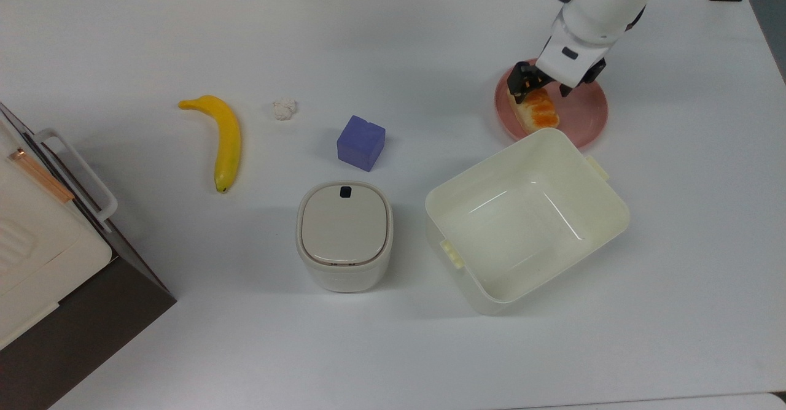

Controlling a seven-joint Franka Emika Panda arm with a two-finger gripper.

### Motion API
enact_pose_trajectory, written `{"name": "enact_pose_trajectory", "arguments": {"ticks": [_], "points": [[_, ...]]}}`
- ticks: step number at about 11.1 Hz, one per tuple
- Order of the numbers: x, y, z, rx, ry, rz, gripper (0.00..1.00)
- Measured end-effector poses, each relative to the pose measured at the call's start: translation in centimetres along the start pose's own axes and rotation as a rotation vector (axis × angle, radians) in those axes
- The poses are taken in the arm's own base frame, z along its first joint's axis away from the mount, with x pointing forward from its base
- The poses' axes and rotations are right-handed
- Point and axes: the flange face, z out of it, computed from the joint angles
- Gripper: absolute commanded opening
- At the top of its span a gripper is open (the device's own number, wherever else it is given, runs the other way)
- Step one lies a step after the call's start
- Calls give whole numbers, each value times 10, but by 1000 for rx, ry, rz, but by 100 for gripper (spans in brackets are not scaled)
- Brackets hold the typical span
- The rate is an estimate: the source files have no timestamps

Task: Put the bread on the table
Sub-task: 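Move the gripper over the pink plate and lower onto the bread roll, then close the gripper on the bread roll and lift it off the plate, then carry the bread roll toward the purple cube and lower it to the table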

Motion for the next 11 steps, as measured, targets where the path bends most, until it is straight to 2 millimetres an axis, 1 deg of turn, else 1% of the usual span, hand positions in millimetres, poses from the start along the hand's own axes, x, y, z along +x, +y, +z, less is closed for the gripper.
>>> {"name": "enact_pose_trajectory", "arguments": {"ticks": [1,2,3,5,7,8,9,10,11], "points": [[2,1,5,-10,1,1,70],[4,2,6,-16,4,0,45],[5,3,6,-26,9,-5,33],[6,5,7,-39,14,-10,32],[9,10,-2,-41,20,-11,33],[7,20,-11,-55,-1,-30,38],[5,35,-28,-70,-29,-58,43],[1,53,-45,-78,-55,-76,43],[-1,74,-56,-84,-74,-83,46]]}}
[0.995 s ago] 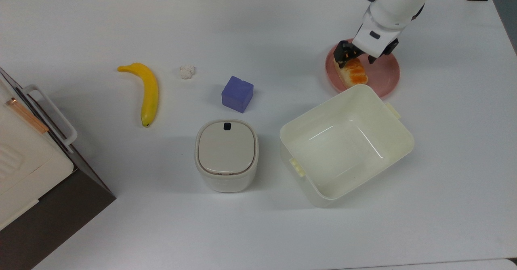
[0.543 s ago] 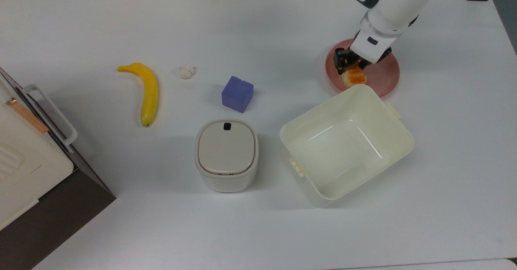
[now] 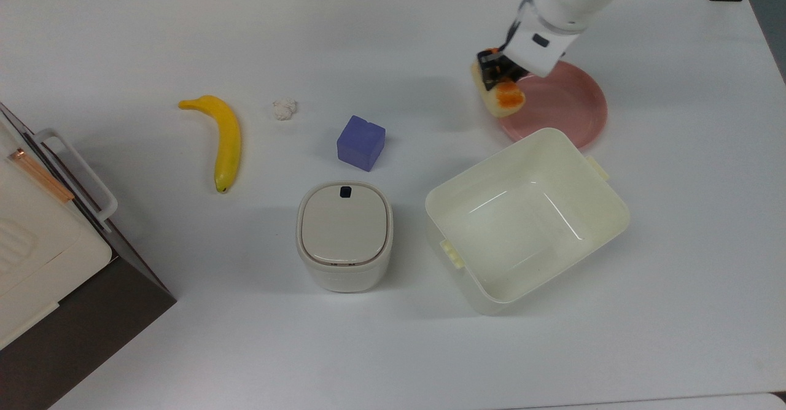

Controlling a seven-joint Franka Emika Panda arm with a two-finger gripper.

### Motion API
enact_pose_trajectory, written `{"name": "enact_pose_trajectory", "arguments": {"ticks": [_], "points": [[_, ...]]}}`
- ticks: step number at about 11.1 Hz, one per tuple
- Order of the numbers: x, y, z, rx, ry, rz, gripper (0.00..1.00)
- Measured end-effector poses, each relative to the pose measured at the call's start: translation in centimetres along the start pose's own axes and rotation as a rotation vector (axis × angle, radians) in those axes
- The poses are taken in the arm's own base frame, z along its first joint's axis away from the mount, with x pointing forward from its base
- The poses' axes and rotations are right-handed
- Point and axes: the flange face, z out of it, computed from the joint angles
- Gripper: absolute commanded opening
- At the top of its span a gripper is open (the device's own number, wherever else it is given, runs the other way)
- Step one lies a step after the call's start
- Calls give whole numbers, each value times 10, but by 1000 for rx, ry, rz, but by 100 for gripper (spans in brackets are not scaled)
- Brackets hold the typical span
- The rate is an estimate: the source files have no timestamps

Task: Put the bread on the table
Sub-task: 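Carry the bread roll toward the purple cube and lower it to the table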

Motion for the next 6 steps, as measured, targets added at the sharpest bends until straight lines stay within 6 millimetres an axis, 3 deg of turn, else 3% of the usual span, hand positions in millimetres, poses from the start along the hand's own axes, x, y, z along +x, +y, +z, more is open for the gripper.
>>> {"name": "enact_pose_trajectory", "arguments": {"ticks": [1,2,3,4,6], "points": [[1,25,1,-3,-12,0,53],[5,55,10,-7,-29,-4,71],[5,86,24,-11,-57,-6,100],[4,106,40,-15,-84,-2,100],[7,121,60,-20,-86,18,100]]}}
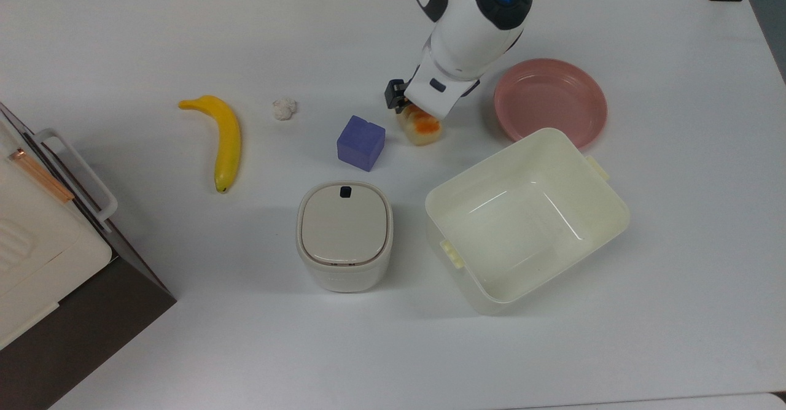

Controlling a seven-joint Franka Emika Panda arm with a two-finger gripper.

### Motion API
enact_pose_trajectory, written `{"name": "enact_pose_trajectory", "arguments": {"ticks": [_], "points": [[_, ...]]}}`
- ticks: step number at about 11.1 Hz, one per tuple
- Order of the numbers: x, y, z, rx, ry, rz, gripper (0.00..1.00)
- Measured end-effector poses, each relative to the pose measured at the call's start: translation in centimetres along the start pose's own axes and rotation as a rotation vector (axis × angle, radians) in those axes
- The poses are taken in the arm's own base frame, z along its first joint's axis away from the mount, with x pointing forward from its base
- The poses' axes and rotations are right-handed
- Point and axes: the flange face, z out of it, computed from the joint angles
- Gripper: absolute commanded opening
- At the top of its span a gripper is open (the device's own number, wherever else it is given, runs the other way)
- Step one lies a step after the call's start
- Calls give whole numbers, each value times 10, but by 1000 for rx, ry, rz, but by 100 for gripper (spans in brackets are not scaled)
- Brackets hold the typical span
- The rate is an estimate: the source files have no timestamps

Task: Put the bread on the table
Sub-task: 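Carry the bread roll toward the purple cube and lower it to the table, then open the gripper, release the bread roll, and raise the gripper away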

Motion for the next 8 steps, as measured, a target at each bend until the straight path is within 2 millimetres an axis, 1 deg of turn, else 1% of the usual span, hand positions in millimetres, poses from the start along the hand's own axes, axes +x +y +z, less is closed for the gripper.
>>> {"name": "enact_pose_trajectory", "arguments": {"ticks": [1,2,3,4,6,7,8], "points": [[1,8,0,1,4,13,100],[1,24,-9,8,21,41,100],[-2,53,-26,22,54,86,100],[-12,93,-50,40,100,148,100],[-48,179,-100,81,204,288,100],[-65,212,-118,105,245,348,100],[-79,236,-129,121,268,393,100]]}}
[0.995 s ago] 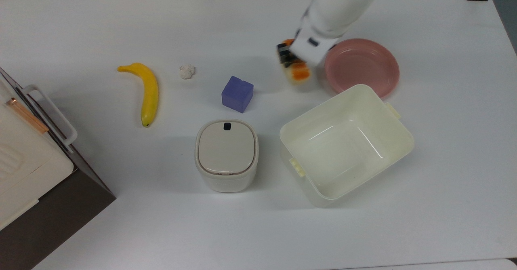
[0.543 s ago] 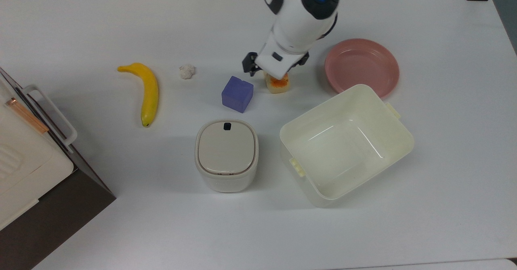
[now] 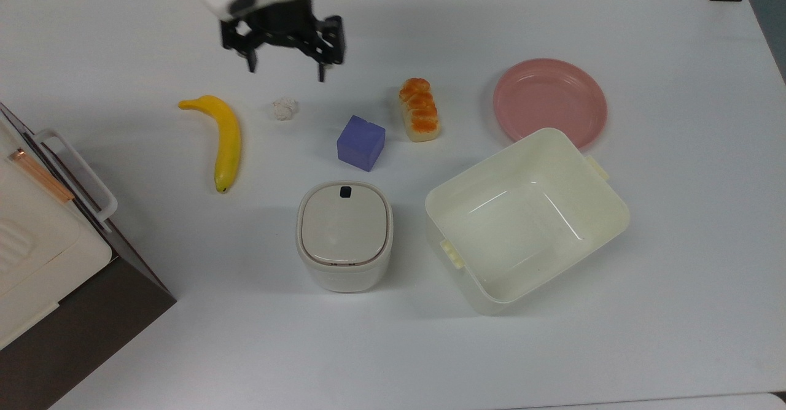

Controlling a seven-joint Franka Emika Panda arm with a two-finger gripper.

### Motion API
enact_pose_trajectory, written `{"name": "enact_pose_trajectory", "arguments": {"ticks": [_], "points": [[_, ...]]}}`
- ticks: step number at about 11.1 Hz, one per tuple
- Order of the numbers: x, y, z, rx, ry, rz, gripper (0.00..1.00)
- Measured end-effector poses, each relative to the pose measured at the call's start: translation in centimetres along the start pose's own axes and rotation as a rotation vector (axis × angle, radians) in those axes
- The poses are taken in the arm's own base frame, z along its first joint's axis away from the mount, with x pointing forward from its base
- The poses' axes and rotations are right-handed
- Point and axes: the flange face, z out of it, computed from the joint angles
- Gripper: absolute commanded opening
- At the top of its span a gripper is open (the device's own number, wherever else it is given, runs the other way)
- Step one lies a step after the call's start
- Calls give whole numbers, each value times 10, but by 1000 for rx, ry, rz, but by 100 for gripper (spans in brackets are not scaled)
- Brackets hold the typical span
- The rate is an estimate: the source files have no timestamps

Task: Put the bread on the table
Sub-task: 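Open the gripper, release the bread roll, and raise the gripper away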

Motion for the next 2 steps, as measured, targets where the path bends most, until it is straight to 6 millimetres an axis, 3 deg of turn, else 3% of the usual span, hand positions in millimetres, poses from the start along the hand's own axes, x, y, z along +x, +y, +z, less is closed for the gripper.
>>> {"name": "enact_pose_trajectory", "arguments": {"ticks": [2], "points": [[0,12,-7,7,7,22,100]]}}
